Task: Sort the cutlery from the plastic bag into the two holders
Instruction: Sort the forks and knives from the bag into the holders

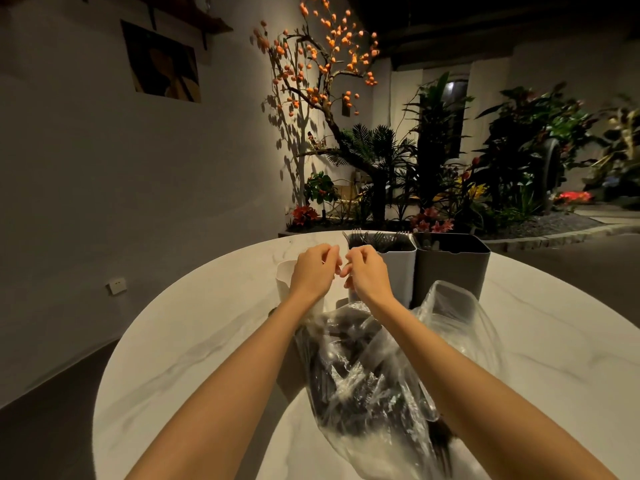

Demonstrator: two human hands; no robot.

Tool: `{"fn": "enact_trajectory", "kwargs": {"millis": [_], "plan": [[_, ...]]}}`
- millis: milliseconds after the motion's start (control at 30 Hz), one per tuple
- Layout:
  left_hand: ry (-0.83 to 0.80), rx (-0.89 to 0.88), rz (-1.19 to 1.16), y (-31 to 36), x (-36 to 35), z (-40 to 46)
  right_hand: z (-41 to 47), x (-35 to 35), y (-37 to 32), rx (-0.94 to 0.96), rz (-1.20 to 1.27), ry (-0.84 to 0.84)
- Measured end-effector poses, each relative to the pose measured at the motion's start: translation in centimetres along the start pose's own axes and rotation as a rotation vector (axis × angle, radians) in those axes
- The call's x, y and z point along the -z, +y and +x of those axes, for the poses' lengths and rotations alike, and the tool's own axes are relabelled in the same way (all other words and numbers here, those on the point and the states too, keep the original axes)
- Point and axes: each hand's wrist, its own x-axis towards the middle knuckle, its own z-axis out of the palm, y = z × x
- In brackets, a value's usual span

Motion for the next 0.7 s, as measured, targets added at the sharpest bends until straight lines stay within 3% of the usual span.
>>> {"fn": "enact_trajectory", "kwargs": {"millis": [333, 700], "plan": [[-0.039, -0.038, -0.118, 4.5, -2.3, -3.7, -2.4, 4.7, -0.9, 0.062, -0.07, 0.089], [-0.117, -0.063, -0.229, 6.2, -4.7, -8.9, -7.9, 9.1, 0.6, 0.118, 0.043, 0.143]]}}
